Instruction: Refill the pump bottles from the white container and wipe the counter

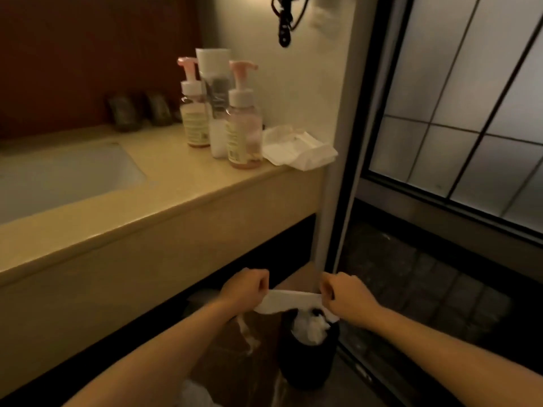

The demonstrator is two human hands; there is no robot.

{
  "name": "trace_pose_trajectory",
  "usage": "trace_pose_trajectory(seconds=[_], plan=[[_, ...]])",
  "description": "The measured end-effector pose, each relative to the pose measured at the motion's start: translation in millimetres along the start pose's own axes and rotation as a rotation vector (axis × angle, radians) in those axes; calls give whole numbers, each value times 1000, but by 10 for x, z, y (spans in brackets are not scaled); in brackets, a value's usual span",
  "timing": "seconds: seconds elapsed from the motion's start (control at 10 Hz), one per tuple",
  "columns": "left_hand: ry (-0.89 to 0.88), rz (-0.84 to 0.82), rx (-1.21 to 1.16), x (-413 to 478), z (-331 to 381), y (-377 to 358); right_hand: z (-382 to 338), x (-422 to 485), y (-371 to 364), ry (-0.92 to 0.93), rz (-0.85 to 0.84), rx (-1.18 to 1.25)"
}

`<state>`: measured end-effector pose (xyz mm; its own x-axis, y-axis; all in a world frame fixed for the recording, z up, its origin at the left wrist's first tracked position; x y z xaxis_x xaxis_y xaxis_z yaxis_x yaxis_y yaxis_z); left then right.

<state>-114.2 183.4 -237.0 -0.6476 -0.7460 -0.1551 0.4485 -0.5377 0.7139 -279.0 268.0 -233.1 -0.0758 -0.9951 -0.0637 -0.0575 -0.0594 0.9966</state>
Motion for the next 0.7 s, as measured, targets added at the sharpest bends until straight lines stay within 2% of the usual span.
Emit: trace_pose_trajectory(seconds=[0.1, 0.2, 0.3, 0.4, 0.5, 0.7], plan=[[45, 7, -78, 131, -206, -368, 182, -17, -329, -79, -19, 95], [92, -55, -118, 301, -393, -624, 337, 18, -701, -130, -124, 150], [127, -103, -130, 473, -567, -829, 451, 88, -1047, -136, -202, 209], [147, -91, -133, 748, -628, -995, 632, 254, -1228, -226, -223, 254], [159, -69, -138, 1095, -654, -1150, 869, 487, -1373, -317, -194, 254], [137, -185, -109, 1368, -797, -1428, 1084, 658, -1589, -468, -84, 206]])
Point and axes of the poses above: each hand's wrist, its own x-axis towards the middle knuckle, its own y-axis out of the back of the hand, z = x × y, the point moved 7 cm from there along x, towards the middle knuckle, and after that the axes turned 15 degrees about -x, right-handed, at the moved point
